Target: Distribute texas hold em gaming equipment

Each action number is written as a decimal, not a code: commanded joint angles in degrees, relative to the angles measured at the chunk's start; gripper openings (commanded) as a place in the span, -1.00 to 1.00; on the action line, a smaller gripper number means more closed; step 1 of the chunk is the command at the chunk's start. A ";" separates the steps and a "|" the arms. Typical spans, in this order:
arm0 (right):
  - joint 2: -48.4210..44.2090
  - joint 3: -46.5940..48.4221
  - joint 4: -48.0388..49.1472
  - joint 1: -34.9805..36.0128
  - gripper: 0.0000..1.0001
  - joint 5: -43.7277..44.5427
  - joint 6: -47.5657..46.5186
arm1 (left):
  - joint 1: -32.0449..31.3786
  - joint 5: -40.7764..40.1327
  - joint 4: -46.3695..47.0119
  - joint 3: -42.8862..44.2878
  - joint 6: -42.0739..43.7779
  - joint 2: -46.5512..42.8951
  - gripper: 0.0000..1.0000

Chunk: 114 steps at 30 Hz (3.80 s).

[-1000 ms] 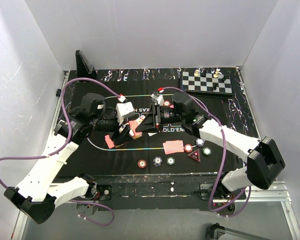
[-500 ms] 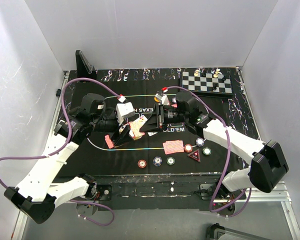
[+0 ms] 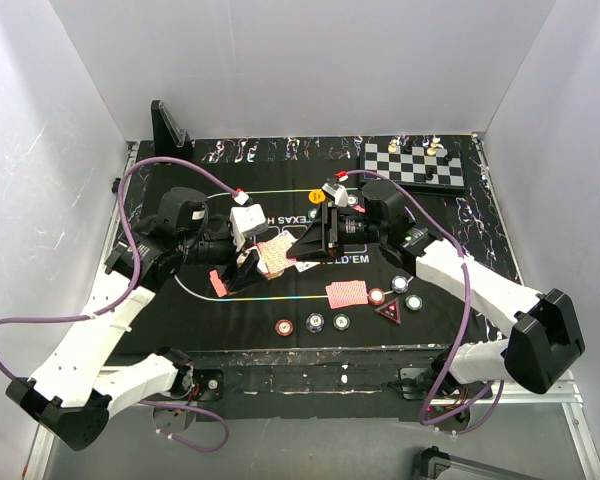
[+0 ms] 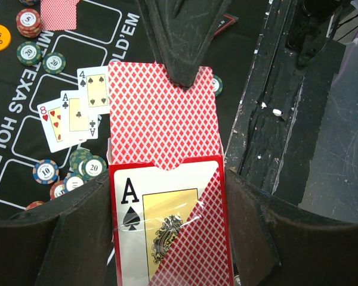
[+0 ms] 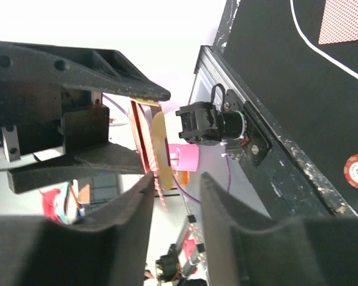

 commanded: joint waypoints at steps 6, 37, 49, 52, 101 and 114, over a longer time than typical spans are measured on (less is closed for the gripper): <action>-1.81 -0.65 7.71 -0.28 0.50 -1.20 4.37 | 0.16 1.98 2.03 0.16 -0.40 -1.83 -0.64; -0.22 -0.56 6.31 1.39 -0.64 -1.11 4.19 | 0.16 1.98 2.11 0.25 -0.66 -2.01 -0.64; -2.94 0.14 1.57 -0.54 -0.67 -1.55 1.56 | 0.16 2.07 2.29 0.25 -0.75 -1.83 -0.64; -4.35 -0.03 -0.45 -1.68 -0.77 -1.29 0.16 | 0.16 2.07 2.20 0.16 -0.75 -1.83 -0.64; 37.22 16.23 -23.57 -16.37 -0.97 18.92 -27.36 | 0.16 1.45 1.85 0.69 -0.39 -2.18 -0.64; 37.92 16.66 -29.01 -16.19 -0.19 23.49 -28.41 | 0.16 1.36 1.67 0.69 -0.57 -2.45 -0.63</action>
